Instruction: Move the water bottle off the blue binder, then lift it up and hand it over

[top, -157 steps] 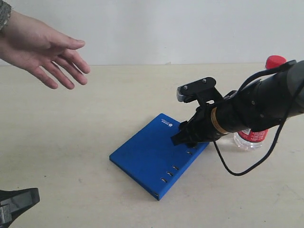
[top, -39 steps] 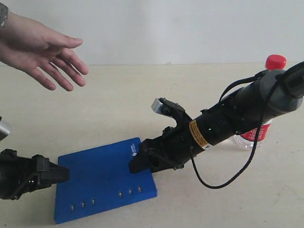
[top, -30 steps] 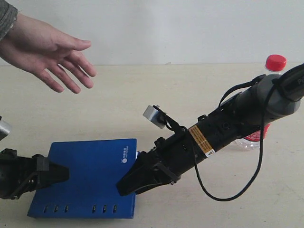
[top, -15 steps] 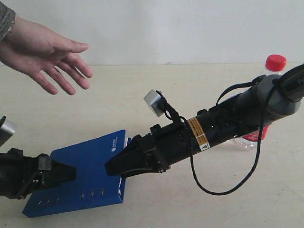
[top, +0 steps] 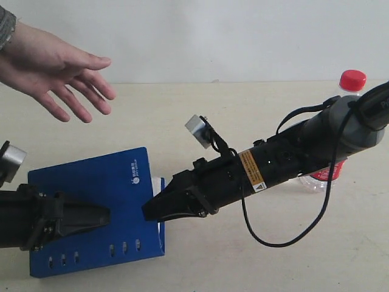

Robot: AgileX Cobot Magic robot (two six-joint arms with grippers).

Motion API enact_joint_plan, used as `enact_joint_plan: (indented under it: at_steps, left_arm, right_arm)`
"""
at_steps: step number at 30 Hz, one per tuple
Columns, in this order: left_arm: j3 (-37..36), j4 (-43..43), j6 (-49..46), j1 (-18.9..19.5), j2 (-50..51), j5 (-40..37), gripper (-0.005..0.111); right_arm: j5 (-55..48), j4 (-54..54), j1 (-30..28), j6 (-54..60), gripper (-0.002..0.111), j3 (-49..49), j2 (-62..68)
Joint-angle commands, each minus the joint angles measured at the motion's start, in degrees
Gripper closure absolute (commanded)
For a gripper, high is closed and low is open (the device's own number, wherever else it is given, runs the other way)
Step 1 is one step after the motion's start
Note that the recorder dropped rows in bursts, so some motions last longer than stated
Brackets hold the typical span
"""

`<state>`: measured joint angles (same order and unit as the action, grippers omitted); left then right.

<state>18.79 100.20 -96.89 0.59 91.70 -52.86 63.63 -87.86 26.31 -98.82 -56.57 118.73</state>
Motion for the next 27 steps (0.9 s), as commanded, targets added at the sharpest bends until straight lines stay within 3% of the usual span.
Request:
enact_joint_plan:
  at_steps: [1, 6, 9, 17, 22, 27]
  left_arm:
    - [-0.1, -0.3, -2.1, -0.5, 0.3, -4.7, 0.054]
    - [-0.1, -0.3, -3.1, -0.5, 0.3, -4.3, 0.054]
    - [-0.1, -0.3, -3.1, -0.5, 0.3, -4.3, 0.054]
    - [-0.1, -0.3, -3.1, -0.5, 0.3, -3.1, 0.054]
    - [-0.1, -0.3, -2.4, -0.5, 0.3, 3.7, 0.054]
    - [-0.1, -0.3, -0.7, -0.5, 0.3, 11.3, 0.054]
  right_arm:
    - [-0.9, 1.0, -0.1, 0.0, 0.081, -0.1, -0.3]
    - [-3.0, 1.0, -0.1, 0.4, 0.085, -0.1, -0.3]
    - [-4.4, 1.0, -0.1, 0.4, 0.109, -0.1, -0.3]
    - [-12.4, 2.3, -0.1, -0.4, 0.108, -0.1, -0.3]
    - [-12.4, 2.4, -1.3, -3.6, 0.108, -0.1, -0.7]
    - [-14.9, -6.2, -3.7, -8.6, 0.108, -0.1, -3.5]
